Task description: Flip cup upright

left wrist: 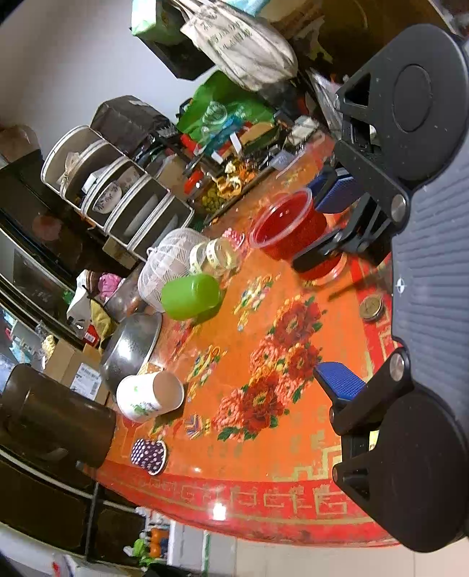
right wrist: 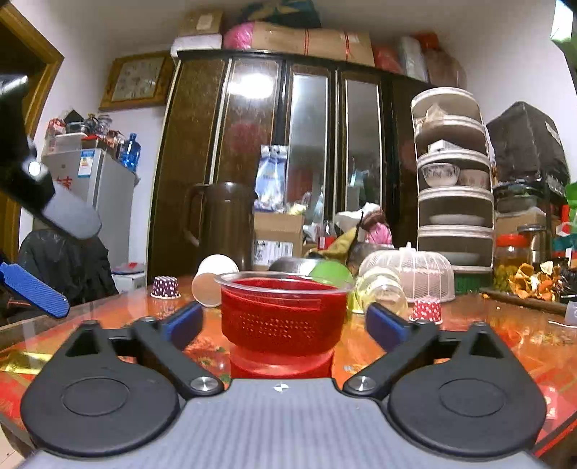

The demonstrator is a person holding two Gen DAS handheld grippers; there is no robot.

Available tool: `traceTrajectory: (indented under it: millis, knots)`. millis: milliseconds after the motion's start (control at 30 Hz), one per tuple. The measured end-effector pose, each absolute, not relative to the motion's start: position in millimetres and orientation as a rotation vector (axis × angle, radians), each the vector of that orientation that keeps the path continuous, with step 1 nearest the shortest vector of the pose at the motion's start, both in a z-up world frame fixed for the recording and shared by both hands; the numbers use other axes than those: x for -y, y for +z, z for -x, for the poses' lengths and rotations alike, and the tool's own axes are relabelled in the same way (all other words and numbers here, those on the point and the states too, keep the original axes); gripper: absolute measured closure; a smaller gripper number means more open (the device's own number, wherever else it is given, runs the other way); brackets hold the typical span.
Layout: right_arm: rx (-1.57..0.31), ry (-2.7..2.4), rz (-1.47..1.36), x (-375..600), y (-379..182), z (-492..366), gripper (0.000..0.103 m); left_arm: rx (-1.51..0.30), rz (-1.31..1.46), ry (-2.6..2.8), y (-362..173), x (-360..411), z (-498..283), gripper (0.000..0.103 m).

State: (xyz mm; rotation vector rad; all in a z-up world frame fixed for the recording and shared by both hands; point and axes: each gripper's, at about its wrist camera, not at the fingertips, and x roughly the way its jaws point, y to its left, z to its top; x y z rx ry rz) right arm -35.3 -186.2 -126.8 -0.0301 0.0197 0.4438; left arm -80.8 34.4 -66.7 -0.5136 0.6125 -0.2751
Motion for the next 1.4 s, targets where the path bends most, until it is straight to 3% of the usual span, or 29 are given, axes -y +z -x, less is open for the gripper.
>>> traceTrajectory:
  millis: [133,467,800,1400]
  knots:
    - [-0.102,0.522,0.012,205,-111,45,0.001,-0.543,0.391,-0.185,-64,-29,85,0.002]
    - [-0.565,0.460,0.036,248,-10,61,0.001,-0.566,0.101,-0.141,-13,6,111,0.002]
    - [-0.508,0.495,-0.013,267,10,68,0.001,-0.548,0.127,-0.178,19,29,129,0.002]
    - [-0.504,0.535,0.029,261,6,74,0.001,-0.589,0.109,-0.143,11,35,123,0.002]
